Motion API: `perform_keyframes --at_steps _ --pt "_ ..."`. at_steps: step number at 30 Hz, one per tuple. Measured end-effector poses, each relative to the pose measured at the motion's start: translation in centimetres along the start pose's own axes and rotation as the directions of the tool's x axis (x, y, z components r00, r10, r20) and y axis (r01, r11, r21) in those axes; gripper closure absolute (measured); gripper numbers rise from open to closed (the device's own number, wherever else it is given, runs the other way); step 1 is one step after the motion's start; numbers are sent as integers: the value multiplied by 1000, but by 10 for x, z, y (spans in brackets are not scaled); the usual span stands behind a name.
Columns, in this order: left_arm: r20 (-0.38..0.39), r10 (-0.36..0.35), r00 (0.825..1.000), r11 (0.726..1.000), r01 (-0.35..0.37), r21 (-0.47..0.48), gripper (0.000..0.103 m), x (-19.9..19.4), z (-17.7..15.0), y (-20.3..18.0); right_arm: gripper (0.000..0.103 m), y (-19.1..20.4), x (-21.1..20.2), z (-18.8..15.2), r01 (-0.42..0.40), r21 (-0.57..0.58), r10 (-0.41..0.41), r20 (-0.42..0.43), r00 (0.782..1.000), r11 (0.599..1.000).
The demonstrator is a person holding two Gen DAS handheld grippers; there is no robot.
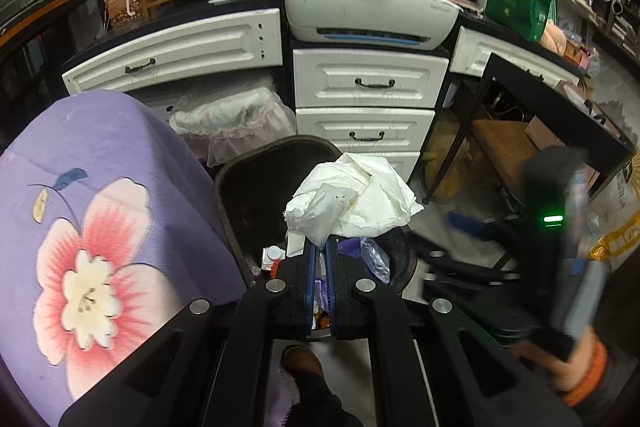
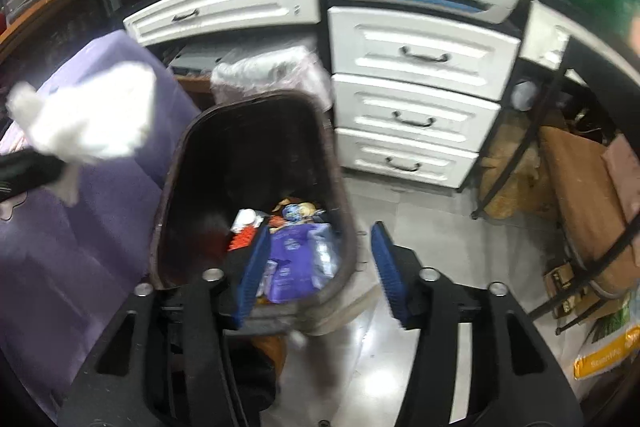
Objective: Collect trash
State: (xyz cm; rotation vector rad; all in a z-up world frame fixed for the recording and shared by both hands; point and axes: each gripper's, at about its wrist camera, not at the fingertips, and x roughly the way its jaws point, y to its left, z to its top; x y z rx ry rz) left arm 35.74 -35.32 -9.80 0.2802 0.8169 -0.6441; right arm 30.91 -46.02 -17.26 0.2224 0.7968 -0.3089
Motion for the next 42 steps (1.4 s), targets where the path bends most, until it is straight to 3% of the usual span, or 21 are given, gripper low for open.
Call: perform_keyframes --at_steps 5,14,17,19,21,23,32,34,37,42 --pt "-64 4 998 1000 -5 -10 97 33 -3 -10 47 -28 -24 -10 53 29 -54 7 999 998" --pt "-177 33 984 999 -40 -33 97 90 -6 -11 47 -49 -67 -30 24 47 -26 40 999 999" --pt "-194 64 979 997 -72 -35 93 99 -6 -10 47 -48 -76 -34 7 45 -9 48 999 999" --pt "-206 61 977 997 -69 -33 86 104 -6 -11 47 -45 -83 -37 -5 47 2 58 998 999" --pt "-206 74 976 997 -80 -21 59 105 -4 -14 47 -43 -88 -38 -17 46 13 69 998 999" --pt "-186 74 980 997 -79 -22 46 103 -3 -16 47 -40 -92 -38 -22 45 18 81 997 999" --pt "-81 62 995 998 -63 -12 39 57 -7 -22 46 -41 -100 -37 22 50 -28 113 993 999" --pt "-42 54 998 998 -54 -11 34 39 -8 -25 32 -42 -104 -36 77 59 -84 129 988 995" --pt "54 54 997 999 -54 5 24 -2 -11 -29 29 -46 -113 -35 111 81 -122 149 981 990" --pt "185 50 982 999 -48 -10 10 -71 -25 -27 22 -36 -135 -37 122 92 -136 166 977 988"
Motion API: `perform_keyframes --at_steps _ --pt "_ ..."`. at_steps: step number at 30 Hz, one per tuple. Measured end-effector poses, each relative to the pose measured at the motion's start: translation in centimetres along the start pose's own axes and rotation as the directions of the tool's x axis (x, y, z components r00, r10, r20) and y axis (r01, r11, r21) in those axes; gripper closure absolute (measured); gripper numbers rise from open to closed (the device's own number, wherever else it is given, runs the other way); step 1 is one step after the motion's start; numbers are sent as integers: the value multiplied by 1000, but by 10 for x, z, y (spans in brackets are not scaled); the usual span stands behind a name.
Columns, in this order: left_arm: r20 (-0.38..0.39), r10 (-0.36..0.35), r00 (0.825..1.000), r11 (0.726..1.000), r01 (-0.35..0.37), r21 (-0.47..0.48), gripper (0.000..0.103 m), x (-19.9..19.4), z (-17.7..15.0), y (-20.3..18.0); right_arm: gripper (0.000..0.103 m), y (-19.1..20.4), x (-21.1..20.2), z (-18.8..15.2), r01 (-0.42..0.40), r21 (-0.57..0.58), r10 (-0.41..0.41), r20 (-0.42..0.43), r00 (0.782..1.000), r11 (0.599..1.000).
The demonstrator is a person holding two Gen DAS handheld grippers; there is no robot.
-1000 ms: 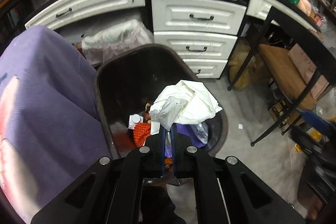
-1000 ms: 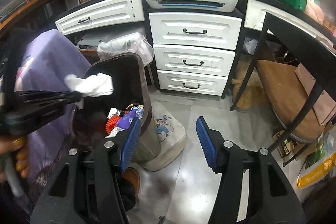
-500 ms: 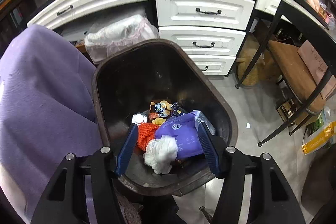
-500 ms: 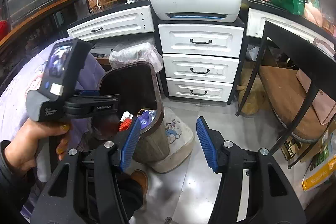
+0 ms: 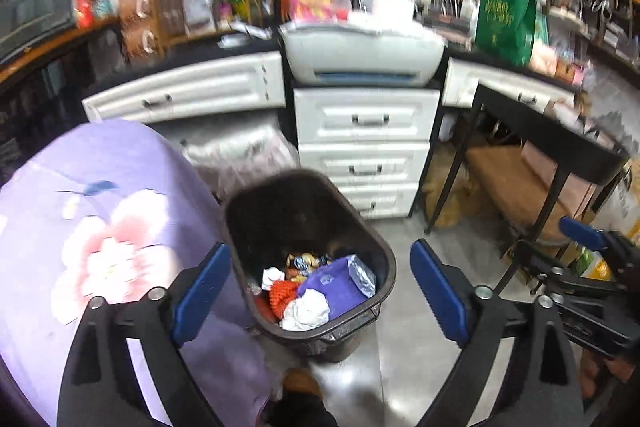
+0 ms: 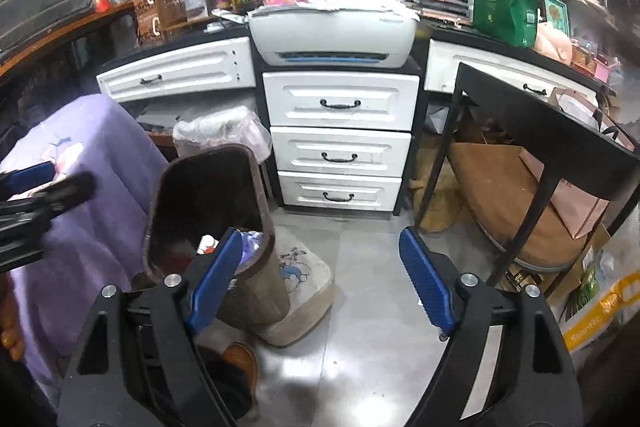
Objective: Collect trash
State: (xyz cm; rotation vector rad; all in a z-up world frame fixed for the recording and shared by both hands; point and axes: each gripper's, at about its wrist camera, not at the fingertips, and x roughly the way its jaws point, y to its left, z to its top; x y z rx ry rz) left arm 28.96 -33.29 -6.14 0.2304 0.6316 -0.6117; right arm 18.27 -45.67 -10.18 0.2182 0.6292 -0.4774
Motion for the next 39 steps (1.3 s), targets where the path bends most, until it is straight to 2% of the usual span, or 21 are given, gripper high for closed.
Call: perform_keyframes --at_steps 3,5,7,10,13,15,20,22,23,25,30,33,37,39 --pt "59 15 998 1000 -14 -23 5 -39 -7 9 17 17 -20 -4 -1 -6 1 -15 1000 1000" --pt "99 45 994 998 -41 -43 5 -67 -16 16 17 28 -39 -6 -11 -8 11 20 1000 1000" --pt "131 71 989 997 -65 -50 5 -93 -27 23 10 48 -69 -12 -39 -30 41 74 996 999" --pt "163 125 979 991 -117 -62 5 -129 -44 34 6 68 -104 -21 -82 -50 88 125 988 995" --pt "174 211 962 977 -200 -78 5 -158 -64 44 6 83 -144 -36 -98 -57 107 191 976 994" --pt "181 252 951 967 -243 -70 5 -182 -84 50 6 91 -170 -48 -142 -96 159 215 963 985" --pt "174 304 936 947 -278 -161 5 -243 -138 65 6 108 -217 -78 -211 -189 252 228 941 959" --pt "186 328 926 937 -293 -192 5 -259 -149 66 6 113 -235 -91 -218 -224 272 248 930 950" --pt "197 350 916 928 -311 -203 5 -270 -157 65 6 115 -244 -97 -220 -237 279 258 925 946" --pt "216 372 903 920 -329 -212 5 -284 -165 61 6 116 -261 -111 -244 -264 314 267 911 933" --pt "259 426 867 896 -364 -256 5 -314 -184 46 6 110 -289 -136 -264 -277 340 276 899 924" --pt "287 464 838 879 -394 -270 5 -328 -194 39 6 103 -303 -146 -265 -265 345 328 879 927" --pt "318 471 822 875 -390 -288 5 -340 -204 36 6 104 -315 -151 -255 -312 366 378 850 915" --pt "323 468 822 875 -382 -297 5 -342 -206 38 6 104 -319 -152 -245 -327 369 405 837 913"
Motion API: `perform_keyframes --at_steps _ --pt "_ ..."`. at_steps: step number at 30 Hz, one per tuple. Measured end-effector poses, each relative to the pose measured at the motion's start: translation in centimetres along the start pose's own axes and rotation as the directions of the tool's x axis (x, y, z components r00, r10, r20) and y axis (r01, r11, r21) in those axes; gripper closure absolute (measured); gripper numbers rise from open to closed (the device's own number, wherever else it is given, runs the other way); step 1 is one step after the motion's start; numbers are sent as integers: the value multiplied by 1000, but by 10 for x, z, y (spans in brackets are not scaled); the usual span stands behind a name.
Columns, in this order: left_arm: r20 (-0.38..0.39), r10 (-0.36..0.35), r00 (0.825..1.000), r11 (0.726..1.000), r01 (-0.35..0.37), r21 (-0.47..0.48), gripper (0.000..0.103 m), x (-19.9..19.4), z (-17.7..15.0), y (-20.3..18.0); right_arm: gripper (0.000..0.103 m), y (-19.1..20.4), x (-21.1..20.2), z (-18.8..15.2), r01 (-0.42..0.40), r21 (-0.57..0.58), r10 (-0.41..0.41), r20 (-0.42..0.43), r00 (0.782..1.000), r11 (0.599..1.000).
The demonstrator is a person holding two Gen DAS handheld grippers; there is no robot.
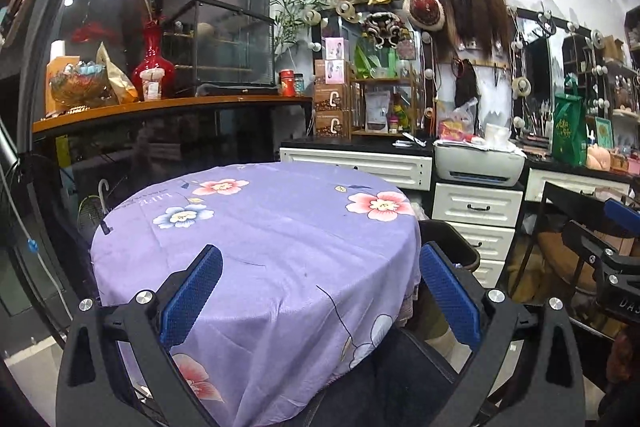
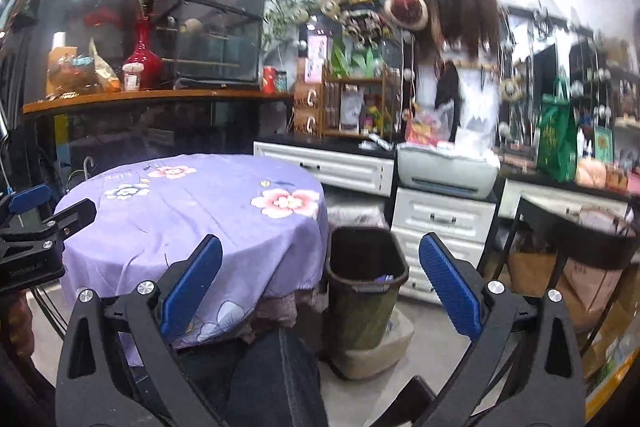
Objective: Collect trash
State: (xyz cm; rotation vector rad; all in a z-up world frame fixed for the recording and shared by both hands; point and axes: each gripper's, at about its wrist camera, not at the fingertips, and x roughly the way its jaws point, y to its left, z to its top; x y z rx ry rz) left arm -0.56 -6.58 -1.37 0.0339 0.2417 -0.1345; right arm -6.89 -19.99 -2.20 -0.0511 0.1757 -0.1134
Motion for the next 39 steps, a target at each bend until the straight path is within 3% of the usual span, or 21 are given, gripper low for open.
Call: perform_keyframes --at_steps 6,39 --pt "17 -1 1000 1000 1 -25 5 0 -2 5 6 2 -8 2 -8 -10 8 44 999 1000" --pt "19 -31 999 999 32 -42 5 -3 -3 18 6 5 -4 3 -39 -12 39 42 998 999"
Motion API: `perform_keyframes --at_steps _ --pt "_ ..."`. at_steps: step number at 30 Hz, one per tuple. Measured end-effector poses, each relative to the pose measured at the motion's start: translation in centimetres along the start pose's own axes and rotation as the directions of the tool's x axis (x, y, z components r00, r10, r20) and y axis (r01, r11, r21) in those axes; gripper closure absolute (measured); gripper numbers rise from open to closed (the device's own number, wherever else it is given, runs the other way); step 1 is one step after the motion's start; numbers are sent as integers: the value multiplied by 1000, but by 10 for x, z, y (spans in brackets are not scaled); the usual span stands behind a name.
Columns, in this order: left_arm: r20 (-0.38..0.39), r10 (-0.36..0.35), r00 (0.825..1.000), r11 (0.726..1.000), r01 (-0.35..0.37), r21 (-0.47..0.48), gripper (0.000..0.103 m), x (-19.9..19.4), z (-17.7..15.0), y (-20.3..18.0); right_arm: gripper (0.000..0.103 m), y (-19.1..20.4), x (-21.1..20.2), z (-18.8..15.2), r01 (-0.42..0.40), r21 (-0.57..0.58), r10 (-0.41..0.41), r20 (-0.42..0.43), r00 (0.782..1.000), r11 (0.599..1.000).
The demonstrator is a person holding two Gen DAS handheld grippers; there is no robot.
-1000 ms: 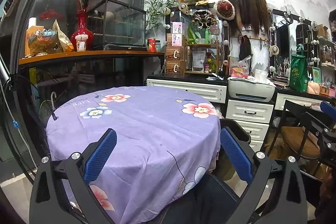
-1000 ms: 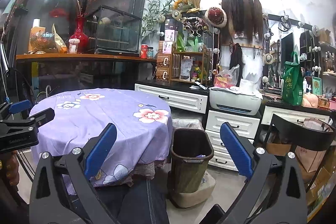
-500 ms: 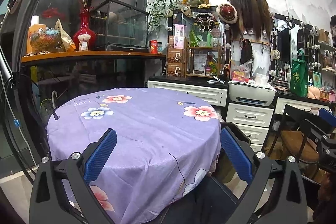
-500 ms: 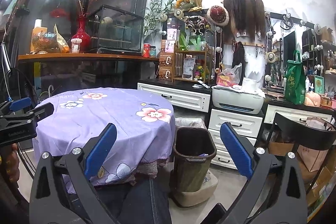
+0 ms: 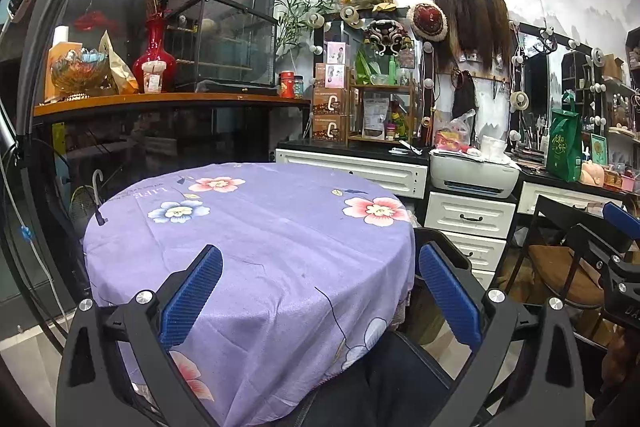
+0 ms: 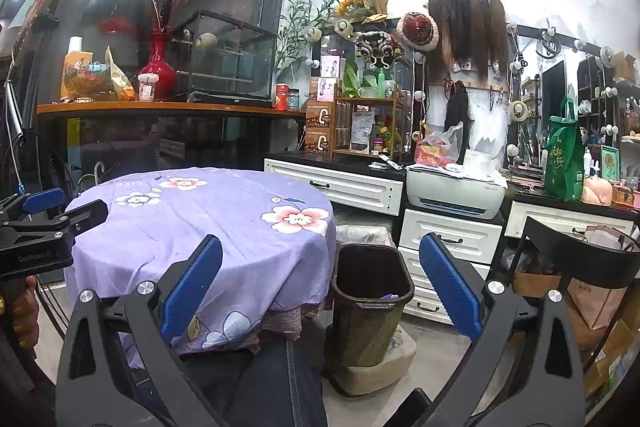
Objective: Collect trash
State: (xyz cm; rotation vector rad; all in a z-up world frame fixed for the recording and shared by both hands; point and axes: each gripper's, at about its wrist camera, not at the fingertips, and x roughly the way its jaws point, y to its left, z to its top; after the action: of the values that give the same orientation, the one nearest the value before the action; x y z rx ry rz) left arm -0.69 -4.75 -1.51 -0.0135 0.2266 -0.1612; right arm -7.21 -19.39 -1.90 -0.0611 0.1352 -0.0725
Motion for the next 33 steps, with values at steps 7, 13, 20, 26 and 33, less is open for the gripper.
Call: perform_keyframes --at_steps 7,13,20,26,33 --pt "0 -1 1000 1000 1 -5 5 0 2 2 6 1 0 -1 -3 -4 3 -1 1000 1000" --pt "-1 -5 1000 1000 5 3 5 -1 2 2 6 1 0 -1 -3 -3 3 -1 1000 1000" --pt "-5 -9 1000 1000 9 3 5 -1 2 1 6 2 0 -1 -3 -4 3 -3 1000 1000" --pt "-14 -8 1000 1000 8 3 5 0 2 1 6 2 0 -1 -3 -4 3 -3 1000 1000" --pt "-31 3 1000 1000 -4 -5 5 1 2 4 6 1 0 0 -4 -4 4 -4 1000 1000"
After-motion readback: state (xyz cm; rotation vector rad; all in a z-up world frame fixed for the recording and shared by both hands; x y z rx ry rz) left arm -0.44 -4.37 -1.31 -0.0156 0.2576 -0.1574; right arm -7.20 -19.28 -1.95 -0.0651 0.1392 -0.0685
